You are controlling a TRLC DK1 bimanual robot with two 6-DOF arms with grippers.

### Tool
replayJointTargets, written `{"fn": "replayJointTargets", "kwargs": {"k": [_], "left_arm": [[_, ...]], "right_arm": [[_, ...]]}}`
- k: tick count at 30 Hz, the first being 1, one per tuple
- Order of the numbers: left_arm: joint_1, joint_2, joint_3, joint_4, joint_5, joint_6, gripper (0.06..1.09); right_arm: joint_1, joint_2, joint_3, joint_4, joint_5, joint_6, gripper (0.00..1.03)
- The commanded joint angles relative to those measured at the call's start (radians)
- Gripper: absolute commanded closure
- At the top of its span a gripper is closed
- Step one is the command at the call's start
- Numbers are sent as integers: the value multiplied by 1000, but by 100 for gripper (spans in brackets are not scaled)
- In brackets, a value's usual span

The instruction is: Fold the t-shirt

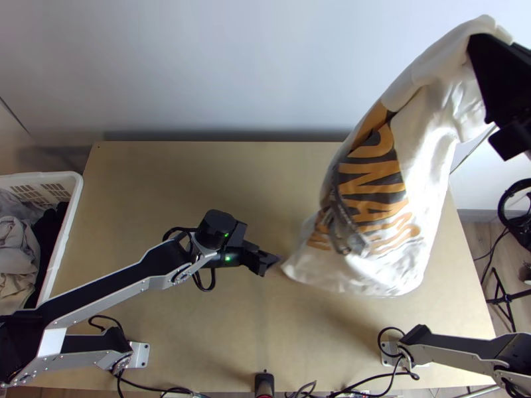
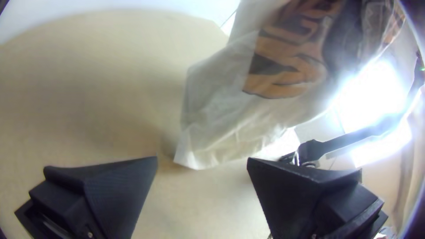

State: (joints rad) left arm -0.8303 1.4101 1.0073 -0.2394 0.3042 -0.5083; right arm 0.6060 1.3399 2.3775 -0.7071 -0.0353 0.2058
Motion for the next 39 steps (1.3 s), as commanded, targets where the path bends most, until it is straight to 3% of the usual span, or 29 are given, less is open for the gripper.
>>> {"fn": "replayJointTargets", "kwargs": {"k": [1, 14, 22, 31, 39], "left_arm": [[20, 7, 22, -24, 92, -38, 11], [3, 30, 40, -12, 90, -45, 11], [-29, 67, 11, 147, -20, -59, 11], [-41, 158, -44, 296, -66, -72, 11], [-92, 99, -50, 270, -122, 2, 11]], "right_arm": [[5, 2, 0, -6, 0, 0, 100], [9, 4, 0, 1, 18, 0, 100], [12, -1, 15, -11, 25, 0, 100], [17, 4, 23, -11, 31, 0, 100], [17, 13, 23, -11, 58, 0, 100]]}}
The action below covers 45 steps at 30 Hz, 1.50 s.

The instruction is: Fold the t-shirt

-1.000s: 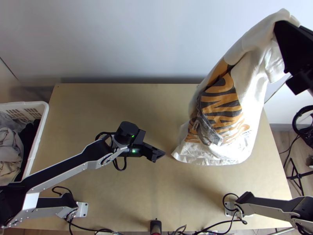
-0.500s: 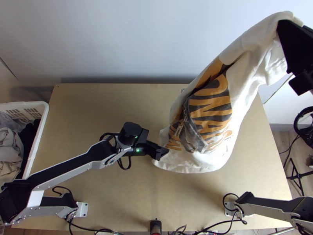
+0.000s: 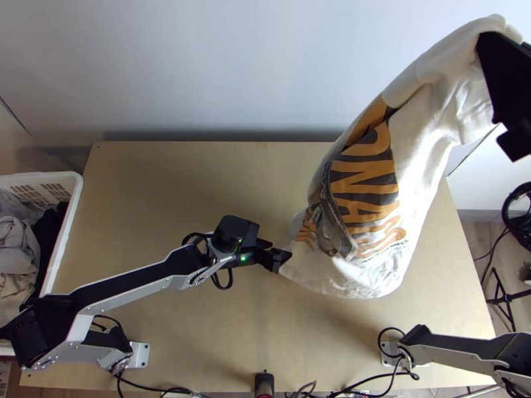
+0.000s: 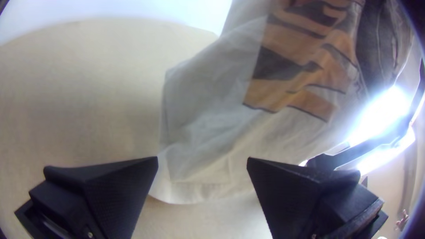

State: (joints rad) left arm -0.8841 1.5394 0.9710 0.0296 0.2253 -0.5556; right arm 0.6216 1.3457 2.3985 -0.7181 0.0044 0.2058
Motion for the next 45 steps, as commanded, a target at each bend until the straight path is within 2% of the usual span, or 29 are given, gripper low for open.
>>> {"fn": "replayJointTargets", "kwargs": {"k": [1, 9, 23, 29, 34, 36, 38, 41, 43, 45], "left_arm": [[-50, -42, -18, -3, -55, 66, 11], [-88, -58, -28, 6, -141, 122, 11], [-111, -32, -52, 10, -170, 128, 11], [-130, -39, -129, 26, -190, 163, 11], [-131, -44, -195, 84, -248, 252, 11], [-158, -64, -216, 105, -327, 336, 11], [-165, -96, -229, 110, -337, 372, 11], [-220, -131, -255, 121, -420, 482, 11], [-257, -133, -282, 191, -486, 546, 11], [-274, -130, -296, 233, -512, 582, 11]], "right_arm": [[0, 7, 2, 0, 22, 0, 100], [0, 17, 1, 0, 32, 1, 100], [1, 15, 2, 0, 46, 0, 100], [1, 15, 2, 2, 46, 0, 100], [1, 17, 2, 2, 46, 0, 100], [1, 17, 2, 2, 46, 0, 100], [0, 17, 1, 2, 46, 0, 100], [-2, 15, 1, 0, 46, 0, 100], [-2, 15, 1, 2, 48, 0, 100], [-2, 15, 1, 2, 48, 0, 100]]}}
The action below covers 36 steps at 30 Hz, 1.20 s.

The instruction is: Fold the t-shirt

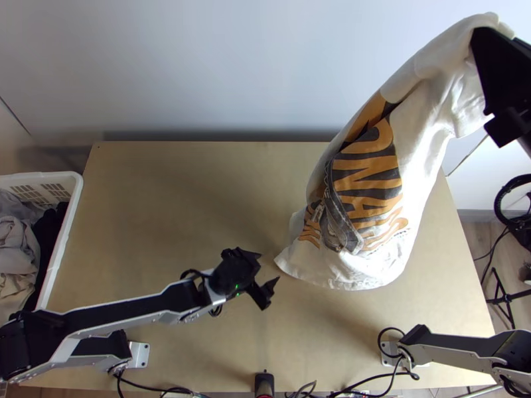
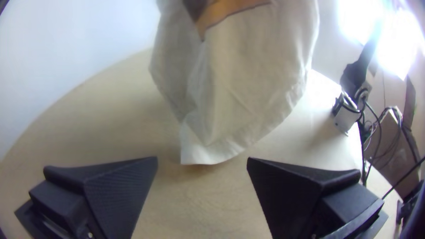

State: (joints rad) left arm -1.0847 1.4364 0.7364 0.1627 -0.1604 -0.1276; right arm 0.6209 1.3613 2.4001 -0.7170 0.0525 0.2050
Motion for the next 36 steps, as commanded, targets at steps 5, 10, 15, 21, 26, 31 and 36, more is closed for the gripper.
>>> {"fn": "replayJointTargets", "kwargs": {"k": [5, 10, 15, 21, 26, 31, 36], "left_arm": [[-95, -13, -58, 144, -177, 187, 11], [-90, -2, -61, 161, -203, 209, 11], [-89, 5, -60, 164, -211, 212, 11], [-89, 25, -43, 169, -225, 212, 11], [-89, 25, -34, 172, -229, 214, 11], [-89, 25, -23, 172, -232, 210, 11], [-96, 1, -11, 161, -234, 206, 11]], "right_arm": [[-1, -2, -1, -1, 4, 1, 100], [0, -4, -1, -2, 4, 1, 100], [0, -2, -1, -1, 4, 1, 100], [2, -2, -1, 1, 4, 1, 100], [0, -2, -1, -1, 6, 1, 100], [0, -2, -1, -4, 6, 1, 100], [0, -2, -6, -4, 7, 1, 100]]}}
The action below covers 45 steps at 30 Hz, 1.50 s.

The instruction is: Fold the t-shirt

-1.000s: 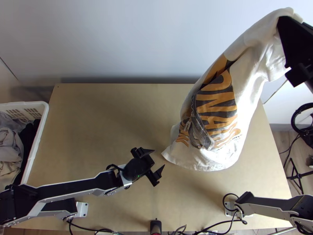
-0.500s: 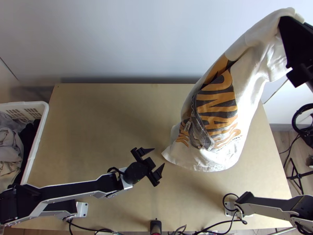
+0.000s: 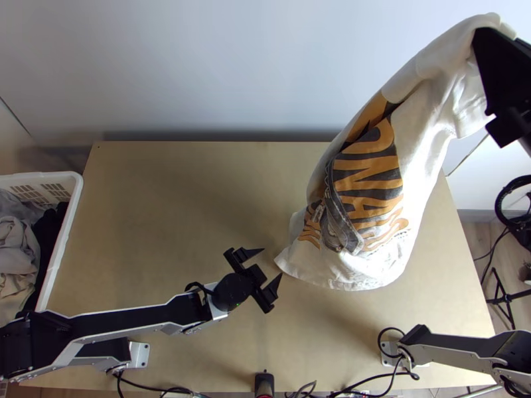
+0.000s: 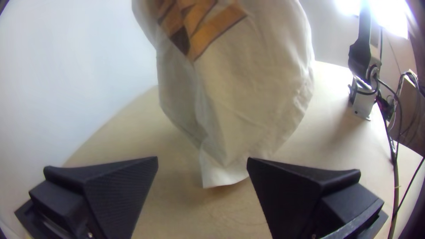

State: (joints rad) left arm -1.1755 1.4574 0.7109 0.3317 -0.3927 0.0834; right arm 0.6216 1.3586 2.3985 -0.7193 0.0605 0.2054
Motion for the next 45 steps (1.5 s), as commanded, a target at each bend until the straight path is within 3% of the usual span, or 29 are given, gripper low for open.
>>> {"fn": "replayJointTargets", "kwargs": {"k": [1, 4, 7, 10, 12, 30, 45], "left_arm": [[-9, -26, 19, -10, -3, -5, 11], [-16, -55, 35, -36, -2, -19, 11], [-15, -89, 108, -191, 28, -142, 11], [25, -104, 220, -388, 163, -315, 11], [34, -103, 268, -453, 207, -366, 11], [-108, -85, 335, -467, 242, -258, 11], [-173, -26, 495, -477, 265, -361, 11]], "right_arm": [[-2, 0, -4, -2, -1, 0, 100], [-2, 2, -6, -2, 1, -1, 100], [-3, 2, -13, -2, 1, -1, 100], [-3, 2, -21, -2, 2, -1, 100], [-5, 2, -27, -2, 4, -1, 100], [-29, -6, -30, -35, 13, 20, 100], [-25, 23, -30, 9, 55, 20, 100]]}}
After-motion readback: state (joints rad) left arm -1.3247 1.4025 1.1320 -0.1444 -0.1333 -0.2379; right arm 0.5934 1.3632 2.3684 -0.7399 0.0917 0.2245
